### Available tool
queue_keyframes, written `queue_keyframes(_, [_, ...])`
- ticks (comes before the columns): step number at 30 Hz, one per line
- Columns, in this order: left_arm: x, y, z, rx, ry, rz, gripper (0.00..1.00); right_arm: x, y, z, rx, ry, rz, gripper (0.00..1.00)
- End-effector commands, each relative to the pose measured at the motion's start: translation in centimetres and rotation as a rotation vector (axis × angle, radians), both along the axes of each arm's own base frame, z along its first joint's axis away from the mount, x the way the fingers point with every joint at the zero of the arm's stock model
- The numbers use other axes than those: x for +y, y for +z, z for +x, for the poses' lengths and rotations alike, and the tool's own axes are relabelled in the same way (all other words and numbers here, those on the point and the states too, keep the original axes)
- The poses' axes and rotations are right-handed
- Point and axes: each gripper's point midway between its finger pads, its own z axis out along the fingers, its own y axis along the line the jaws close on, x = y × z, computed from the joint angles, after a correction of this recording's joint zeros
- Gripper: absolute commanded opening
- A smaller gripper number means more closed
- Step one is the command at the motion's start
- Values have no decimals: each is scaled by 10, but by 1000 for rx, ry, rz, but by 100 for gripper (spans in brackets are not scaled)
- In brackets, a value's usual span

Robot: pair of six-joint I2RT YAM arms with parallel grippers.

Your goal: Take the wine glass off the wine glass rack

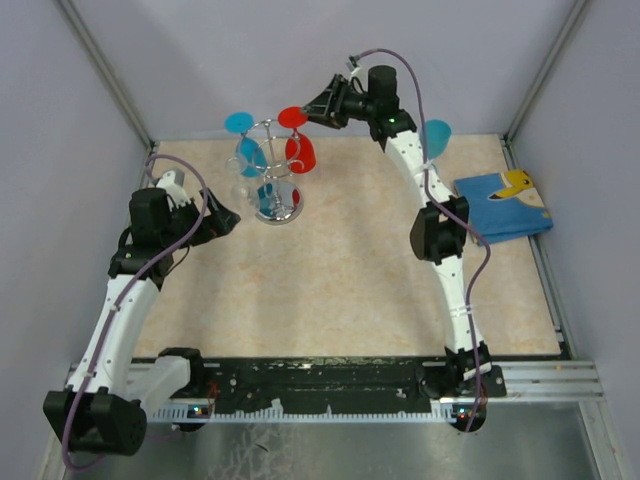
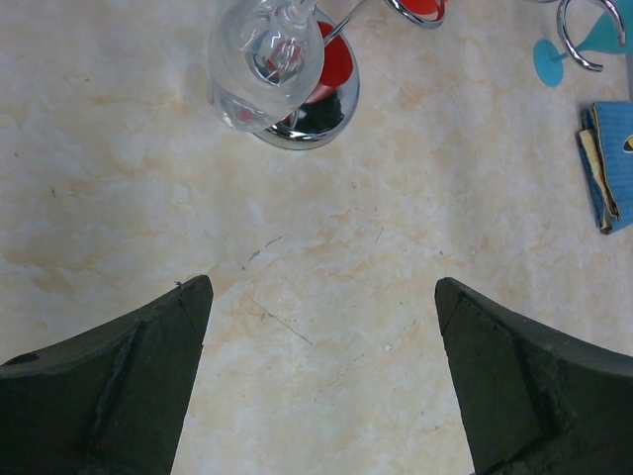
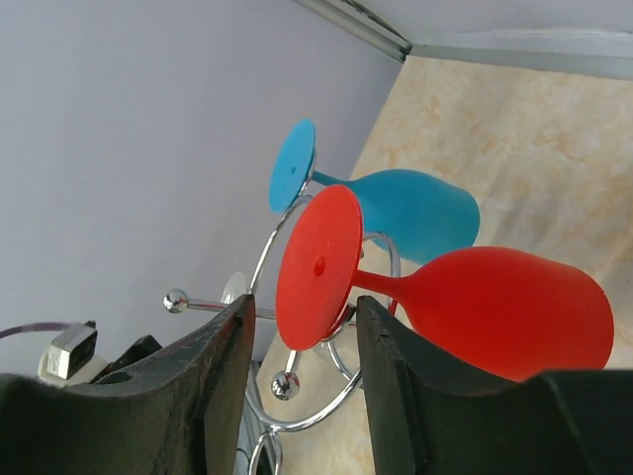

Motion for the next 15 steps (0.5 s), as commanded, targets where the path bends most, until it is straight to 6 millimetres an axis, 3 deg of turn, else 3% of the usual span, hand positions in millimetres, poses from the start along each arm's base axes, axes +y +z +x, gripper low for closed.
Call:
queue_keyframes(1, [1, 13, 5, -39, -4, 15, 100, 6, 24, 0, -89, 10, 40, 45])
queue_keyframes(9, [1, 12, 6, -39, -4, 21, 100, 9, 26, -1, -98, 17, 54, 34])
queue_keyframes(15, [3, 11, 6, -39, -2, 30, 100, 10, 28, 2, -109, 6, 63, 34])
